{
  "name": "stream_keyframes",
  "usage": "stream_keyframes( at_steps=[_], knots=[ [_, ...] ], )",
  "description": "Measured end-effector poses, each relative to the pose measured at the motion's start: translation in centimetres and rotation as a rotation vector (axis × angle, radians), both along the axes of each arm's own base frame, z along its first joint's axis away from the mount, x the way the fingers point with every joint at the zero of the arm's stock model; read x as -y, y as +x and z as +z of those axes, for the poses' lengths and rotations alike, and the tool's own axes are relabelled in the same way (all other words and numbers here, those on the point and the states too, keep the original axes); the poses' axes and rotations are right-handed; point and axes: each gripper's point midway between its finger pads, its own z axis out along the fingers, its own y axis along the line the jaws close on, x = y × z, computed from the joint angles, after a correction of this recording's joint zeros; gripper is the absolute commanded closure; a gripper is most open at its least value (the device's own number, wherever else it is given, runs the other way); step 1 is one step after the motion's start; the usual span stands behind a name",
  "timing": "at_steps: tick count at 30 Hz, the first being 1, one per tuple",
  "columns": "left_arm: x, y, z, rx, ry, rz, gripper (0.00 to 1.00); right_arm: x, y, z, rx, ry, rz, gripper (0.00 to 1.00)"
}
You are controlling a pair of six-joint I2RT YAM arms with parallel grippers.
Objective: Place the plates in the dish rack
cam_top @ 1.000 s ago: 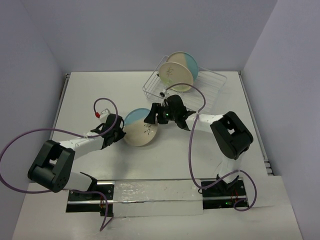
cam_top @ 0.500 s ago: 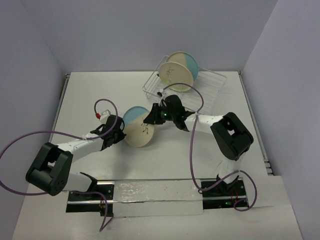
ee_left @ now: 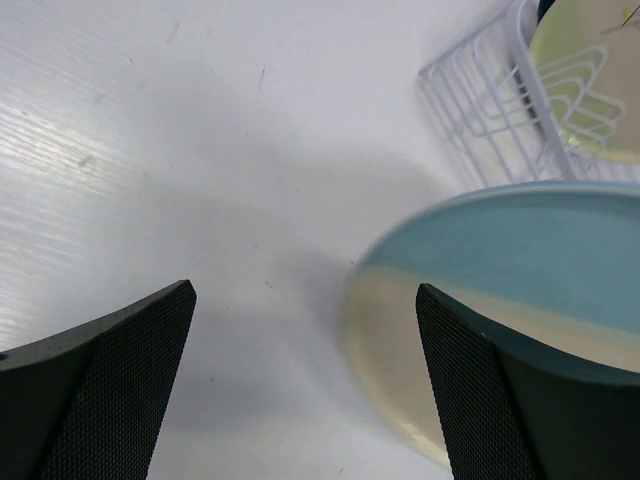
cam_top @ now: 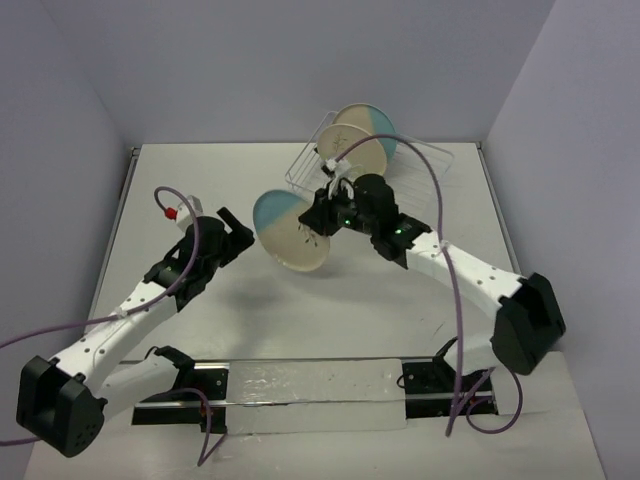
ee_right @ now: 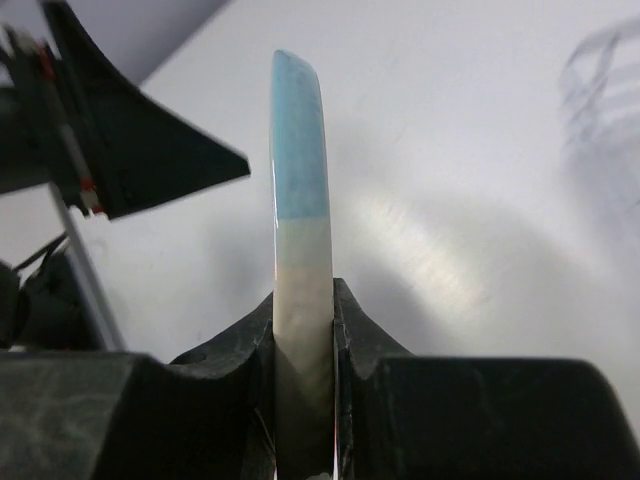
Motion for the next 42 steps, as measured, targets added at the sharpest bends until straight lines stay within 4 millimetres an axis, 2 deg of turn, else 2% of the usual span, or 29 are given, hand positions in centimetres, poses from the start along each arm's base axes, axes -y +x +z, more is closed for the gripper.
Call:
stream_keyframes(
  at_steps=[3, 5, 9, 12, 14, 16, 18, 26, 29, 34, 42],
  knots=[
    [-1.2, -0.4, 1.3, 0.035, 0.008, 0.043, 0.01, 1.5, 0.6, 6.7, 0.195, 0.028, -0.047, 1.00],
    [-1.9, -0.6, 1.4, 0.035, 0.023, 0.065, 0.01, 2.5, 1.1, 11.7, 0.331, 0.042, -0.079, 1.00],
    [-3.0, -0.7, 1.0, 0.024, 0.058, 0.100, 0.01, 3.9, 2.3, 19.4, 0.566, 0.031, -0.134, 1.00],
    [-3.5, -0.6, 0.9, 0.023, 0.077, 0.109, 0.01, 5.4, 3.7, 22.7, 0.693, -0.031, -0.183, 1.00],
    [-3.7, -0.4, 0.6, 0.015, 0.093, 0.114, 0.01, 6.4, 5.1, 23.4, 0.752, -0.094, -0.203, 1.00],
    [-4.0, -0.3, -0.1, -0.005, 0.114, 0.117, 0.01, 7.2, 6.8, 22.9, 0.778, -0.179, -0.209, 1.00],
    [-4.2, -0.1, -0.8, -0.026, 0.138, 0.117, 0.01, 7.9, 8.6, 21.6, 0.788, -0.269, -0.187, 1.00],
    [-4.8, 0.9, -1.7, -0.041, 0.162, 0.117, 0.01, 9.7, 13.7, 12.1, 0.674, -0.549, -0.057, 1.00],
    [-5.2, 1.2, -2.4, -0.063, 0.181, 0.122, 0.01, 10.0, 15.3, 10.0, 0.649, -0.609, -0.022, 1.00],
    [-5.6, 1.5, -3.3, -0.093, 0.204, 0.129, 0.01, 10.0, 17.3, 8.7, 0.650, -0.673, 0.017, 1.00],
    [-5.8, 2.7, -2.9, -0.088, 0.208, 0.135, 0.01, 10.3, 20.1, 8.1, 0.676, -0.719, 0.020, 1.00]
  ],
)
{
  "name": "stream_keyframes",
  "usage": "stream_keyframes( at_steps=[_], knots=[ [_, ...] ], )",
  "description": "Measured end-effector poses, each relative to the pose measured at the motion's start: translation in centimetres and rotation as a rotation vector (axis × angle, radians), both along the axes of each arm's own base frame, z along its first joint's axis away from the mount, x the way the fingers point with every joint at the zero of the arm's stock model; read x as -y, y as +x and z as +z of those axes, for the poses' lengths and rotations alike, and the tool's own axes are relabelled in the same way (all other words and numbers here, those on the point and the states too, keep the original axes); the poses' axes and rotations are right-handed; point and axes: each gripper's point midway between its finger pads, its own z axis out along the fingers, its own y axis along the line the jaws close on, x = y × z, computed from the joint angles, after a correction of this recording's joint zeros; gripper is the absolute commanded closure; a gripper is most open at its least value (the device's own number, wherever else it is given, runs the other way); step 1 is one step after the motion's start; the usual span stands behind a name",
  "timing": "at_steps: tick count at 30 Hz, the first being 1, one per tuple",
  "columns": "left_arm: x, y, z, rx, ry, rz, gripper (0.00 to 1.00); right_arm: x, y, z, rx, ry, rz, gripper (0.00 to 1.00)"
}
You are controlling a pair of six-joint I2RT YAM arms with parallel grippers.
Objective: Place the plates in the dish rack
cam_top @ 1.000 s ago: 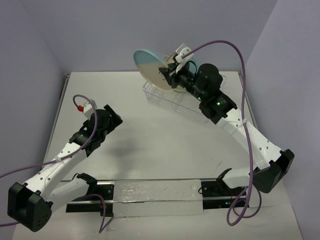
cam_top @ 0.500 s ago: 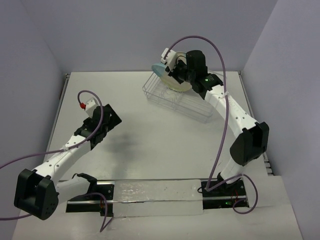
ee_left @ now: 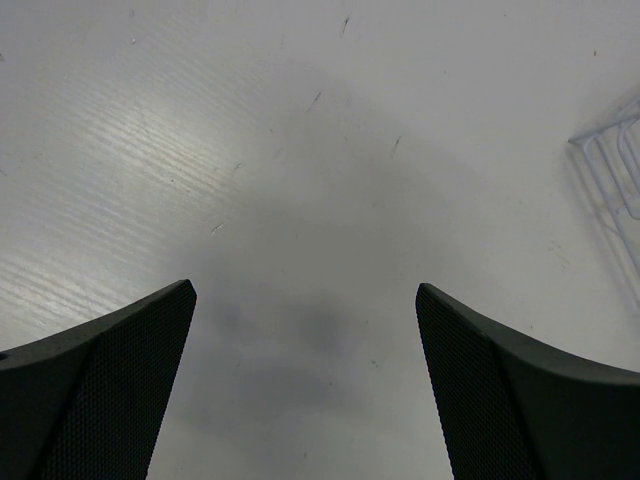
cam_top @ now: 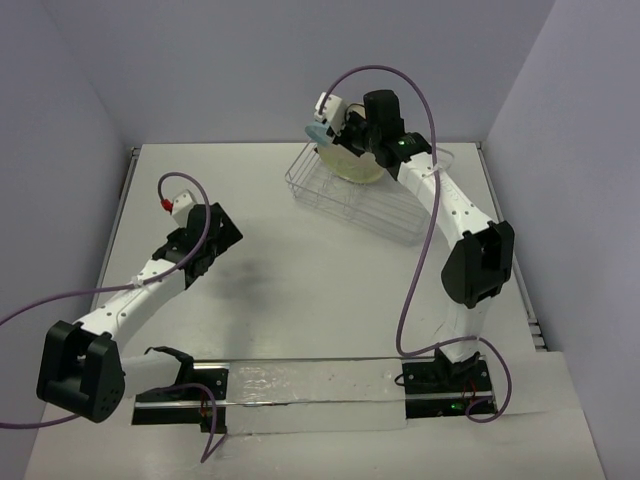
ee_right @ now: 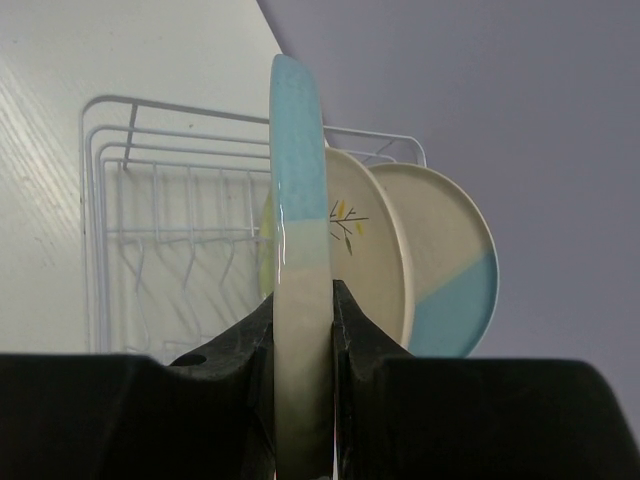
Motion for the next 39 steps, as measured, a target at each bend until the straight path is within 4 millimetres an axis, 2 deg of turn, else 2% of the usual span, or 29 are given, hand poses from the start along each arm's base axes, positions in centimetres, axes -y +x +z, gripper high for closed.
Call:
stream_keyframes(
  at_steps=[7, 18, 29, 33, 39],
  knots=[
    [-0.2, 0.3, -0.1, -0.006, 0.000, 0.006, 0.01, 0.5, 0.6, -1.9, -0.041, -0.017, 0.000, 1.00],
    [-0.3, 0.5, -0.2, -0.007, -0.010, 0.007, 0.01, -0.2, 0.5, -3.3, -0.077, -0.013, 0.037, 1.00],
    [-0.4, 0.5, -0.6, -0.019, -0.005, 0.012, 0.01, -0.7, 1.3, -8.0, -0.165, -0.042, 0.052, 1.00],
    [-0.4, 0.6, -0.5, -0.019, -0.005, 0.013, 0.01, -0.7, 1.4, -8.3, -0.168, -0.041, 0.054, 1.00],
    [-0.4, 0.7, -0.4, -0.018, -0.004, 0.013, 0.01, -0.7, 1.7, -8.3, -0.171, -0.029, 0.056, 0.93]
  ],
)
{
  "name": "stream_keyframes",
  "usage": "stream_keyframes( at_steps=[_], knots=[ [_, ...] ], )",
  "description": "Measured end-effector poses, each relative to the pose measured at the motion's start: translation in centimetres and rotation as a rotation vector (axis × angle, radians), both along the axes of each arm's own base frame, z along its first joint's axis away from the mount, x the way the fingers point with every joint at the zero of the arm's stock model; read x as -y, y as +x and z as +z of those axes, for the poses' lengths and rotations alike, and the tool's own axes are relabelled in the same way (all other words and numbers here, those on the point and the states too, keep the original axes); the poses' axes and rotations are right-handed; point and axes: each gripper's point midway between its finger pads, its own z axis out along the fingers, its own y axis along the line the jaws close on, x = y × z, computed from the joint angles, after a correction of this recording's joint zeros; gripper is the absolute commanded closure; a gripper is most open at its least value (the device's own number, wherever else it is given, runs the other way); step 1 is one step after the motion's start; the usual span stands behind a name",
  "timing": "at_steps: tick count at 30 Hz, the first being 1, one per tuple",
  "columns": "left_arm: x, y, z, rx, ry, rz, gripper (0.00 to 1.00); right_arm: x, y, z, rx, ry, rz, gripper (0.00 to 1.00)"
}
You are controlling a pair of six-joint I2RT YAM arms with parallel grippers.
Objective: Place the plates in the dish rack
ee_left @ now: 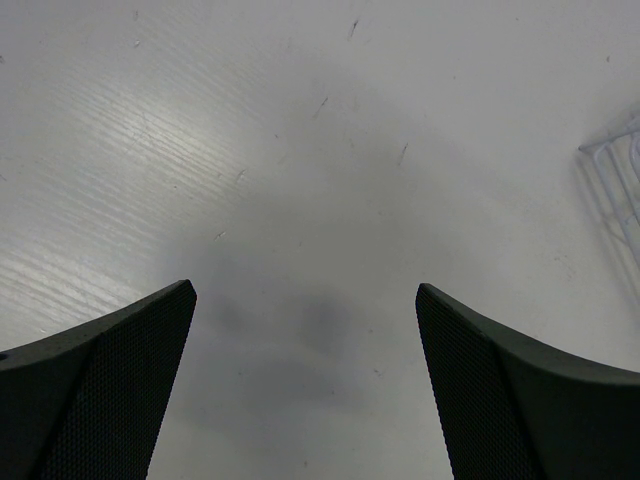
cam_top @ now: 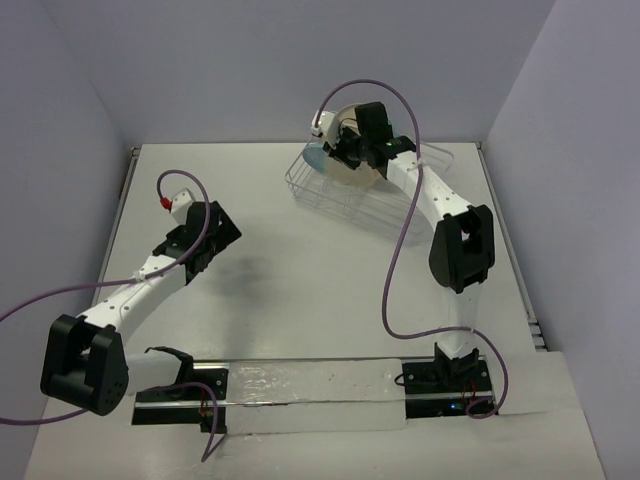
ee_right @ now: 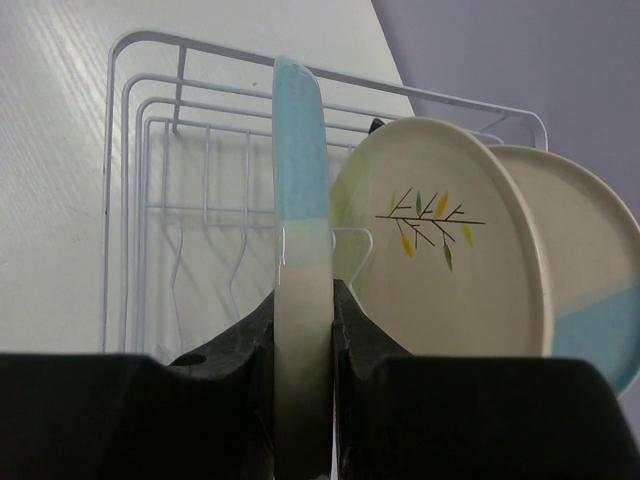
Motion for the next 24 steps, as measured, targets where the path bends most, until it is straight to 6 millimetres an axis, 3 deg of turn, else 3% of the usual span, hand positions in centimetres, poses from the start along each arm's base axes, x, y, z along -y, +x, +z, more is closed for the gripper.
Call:
stream_keyframes(
  at_steps=[16, 24],
  knots=[
    [0.1, 0.2, -0.2, -0.010, 0.007, -0.009, 0.01, 0.5, 0.9, -0.4, -0.043, 0.073, -0.016, 0.67],
    [0.4, 0.7, 0.3, -0.004, 0.008, -0.017, 0.01, 1.7, 3.6, -0.4, 0.027, 0.089, -0.072, 0.64]
  ],
)
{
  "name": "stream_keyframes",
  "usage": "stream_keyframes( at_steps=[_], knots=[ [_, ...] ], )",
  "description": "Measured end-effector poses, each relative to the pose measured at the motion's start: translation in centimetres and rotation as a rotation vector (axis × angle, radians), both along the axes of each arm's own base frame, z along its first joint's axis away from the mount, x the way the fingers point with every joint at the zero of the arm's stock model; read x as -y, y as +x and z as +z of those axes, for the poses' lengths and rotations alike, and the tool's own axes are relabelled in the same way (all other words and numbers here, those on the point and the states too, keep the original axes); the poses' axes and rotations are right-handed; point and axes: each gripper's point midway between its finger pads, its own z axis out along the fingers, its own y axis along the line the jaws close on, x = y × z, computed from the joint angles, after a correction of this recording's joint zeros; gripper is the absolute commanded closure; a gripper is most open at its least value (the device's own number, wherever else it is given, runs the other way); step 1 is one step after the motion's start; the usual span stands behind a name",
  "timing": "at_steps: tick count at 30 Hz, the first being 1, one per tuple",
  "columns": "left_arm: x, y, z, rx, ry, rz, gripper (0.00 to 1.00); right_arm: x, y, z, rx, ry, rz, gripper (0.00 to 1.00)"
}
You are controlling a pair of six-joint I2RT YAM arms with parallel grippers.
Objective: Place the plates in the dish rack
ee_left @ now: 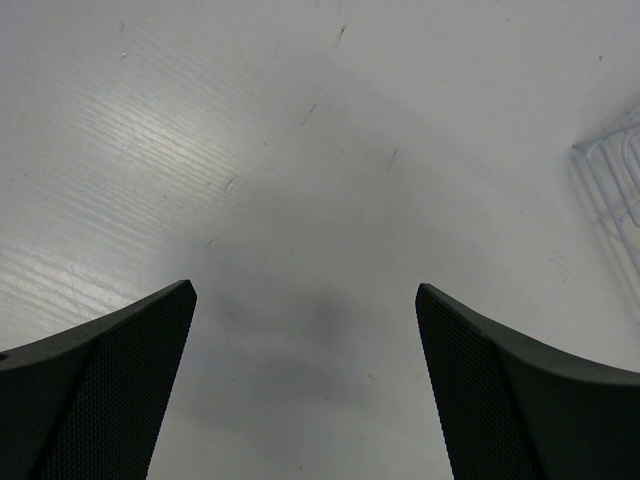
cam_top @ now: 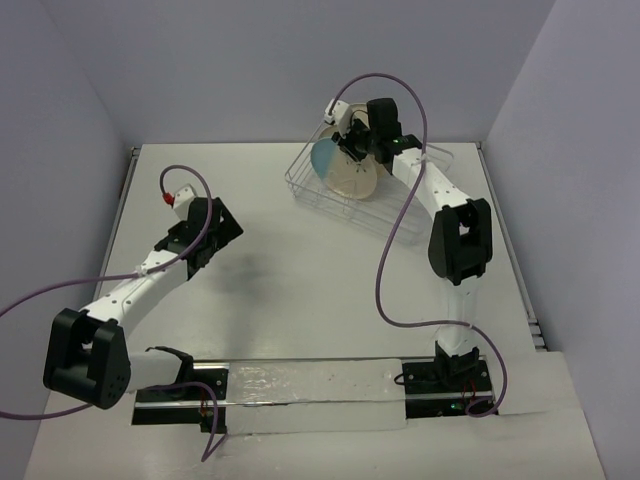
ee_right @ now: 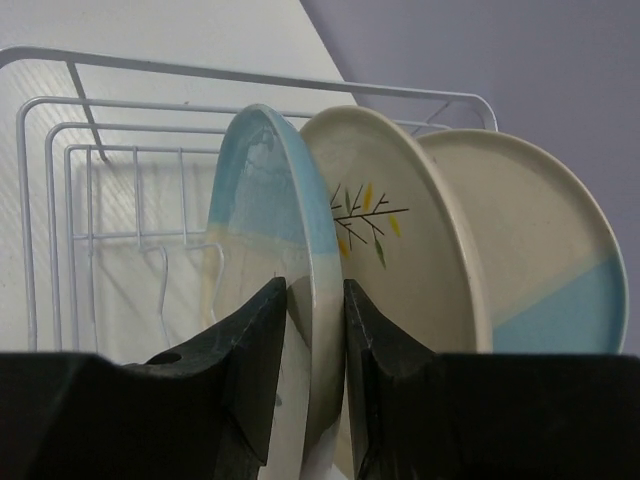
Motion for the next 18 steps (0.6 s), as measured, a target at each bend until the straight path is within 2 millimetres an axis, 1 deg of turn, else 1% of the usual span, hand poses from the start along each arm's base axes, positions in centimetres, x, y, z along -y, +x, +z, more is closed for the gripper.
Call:
stream_keyframes(
  at_steps=[4, 7, 10, 12, 13, 14, 15, 18],
  knots=[
    [0.1, 0.2, 0.0, -0.001, 0.001, -0.001, 0.01, 0.4, 0.3, 0.0, -0.004, 0.016, -0.016, 0.48],
    [0.1, 0.2, -0.3, -0.009, 0.003, -0.003, 0.01, 0.5, 0.7, 0.1, 0.009, 0.022, -0.024, 0.31],
    [0.2, 0.2, -0.6, -0.019, 0.003, -0.008, 0.01, 0.6, 0.9, 0.3, 0.018, 0.025, -0.030, 0.22],
    [0.2, 0.2, -0.7, -0.025, 0.002, -0.011, 0.01, 0.6, 1.1, 0.5, 0.023, 0.033, -0.039, 0.19],
    [0.3, 0.2, -0.7, -0.026, 0.002, -0.011, 0.01, 0.6, 1.2, 0.7, 0.025, 0.036, -0.047, 0.10],
    [0.3, 0.3, -0.7, -0.026, 0.000, -0.012, 0.01, 0.7, 1.2, 0.9, 0.023, 0.047, -0.058, 0.04],
    [0.3, 0.3, -0.6, -0.024, -0.003, -0.013, 0.01, 0.7, 1.3, 1.1, 0.020, 0.058, -0.069, 0.00],
    [0.5, 0.6, -0.3, -0.015, -0.010, -0.016, 0.01, 0.6, 1.1, 2.0, 0.007, 0.098, -0.111, 0.00]
  ],
)
